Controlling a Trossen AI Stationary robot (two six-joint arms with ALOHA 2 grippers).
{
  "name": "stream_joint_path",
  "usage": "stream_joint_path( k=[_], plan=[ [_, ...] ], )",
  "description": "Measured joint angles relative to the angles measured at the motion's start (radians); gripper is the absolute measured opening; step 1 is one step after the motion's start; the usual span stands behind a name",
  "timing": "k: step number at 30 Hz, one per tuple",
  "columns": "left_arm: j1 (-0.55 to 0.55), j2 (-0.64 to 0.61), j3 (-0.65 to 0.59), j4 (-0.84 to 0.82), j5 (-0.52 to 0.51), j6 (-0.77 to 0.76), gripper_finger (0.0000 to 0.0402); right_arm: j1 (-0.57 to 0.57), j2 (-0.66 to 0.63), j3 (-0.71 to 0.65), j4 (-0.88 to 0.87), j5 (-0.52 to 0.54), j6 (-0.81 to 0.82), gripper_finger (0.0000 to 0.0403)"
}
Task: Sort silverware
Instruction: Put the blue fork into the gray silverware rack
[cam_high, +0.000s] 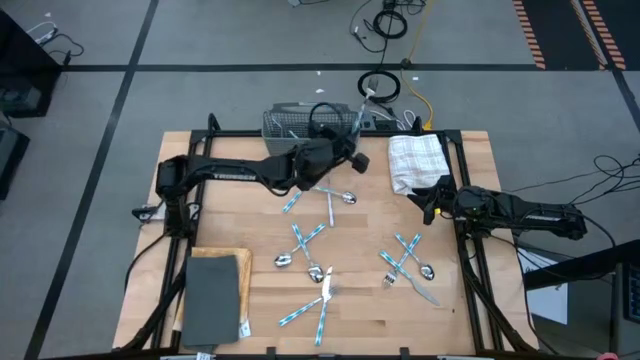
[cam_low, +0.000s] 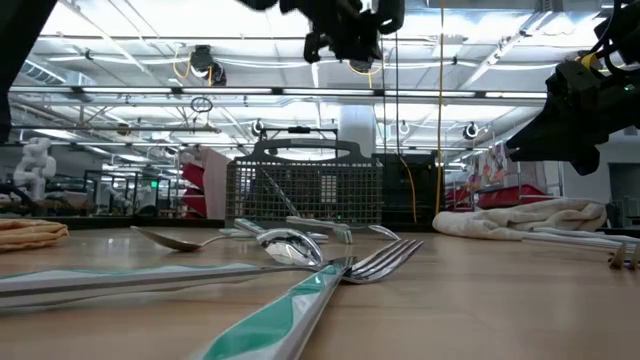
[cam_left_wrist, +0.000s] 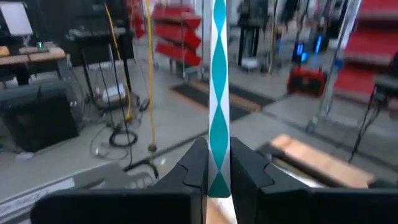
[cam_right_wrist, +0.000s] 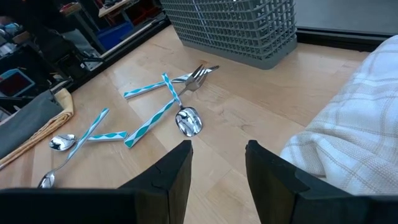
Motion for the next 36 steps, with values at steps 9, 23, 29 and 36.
stream_joint_path(
  k=[9, 23, 29, 36],
  plan=[
    [0.082, 0.001, -0.330, 0.637, 0.013, 0.097, 0.0041, 0.000, 0.000, 0.000, -0.001, 0.000, 0.000, 0.0139],
    [0.219, 0.043, -0.514, 0.909, 0.069, 0.191, 0.0041, 0.000, 0.000, 0.000, -0.001, 0.000, -0.056, 0.0139],
    [0.216, 0.127, -0.507, 0.930, 0.013, 0.211, 0.0041, 0.000, 0.000, 0.000, -0.001, 0.003, -0.067, 0.0139],
    [0.219, 0.252, -0.506, 1.158, -0.038, 0.219, 0.0041, 0.000, 0.000, 0.000, -0.001, 0.003, -0.068, 0.0139]
  ],
)
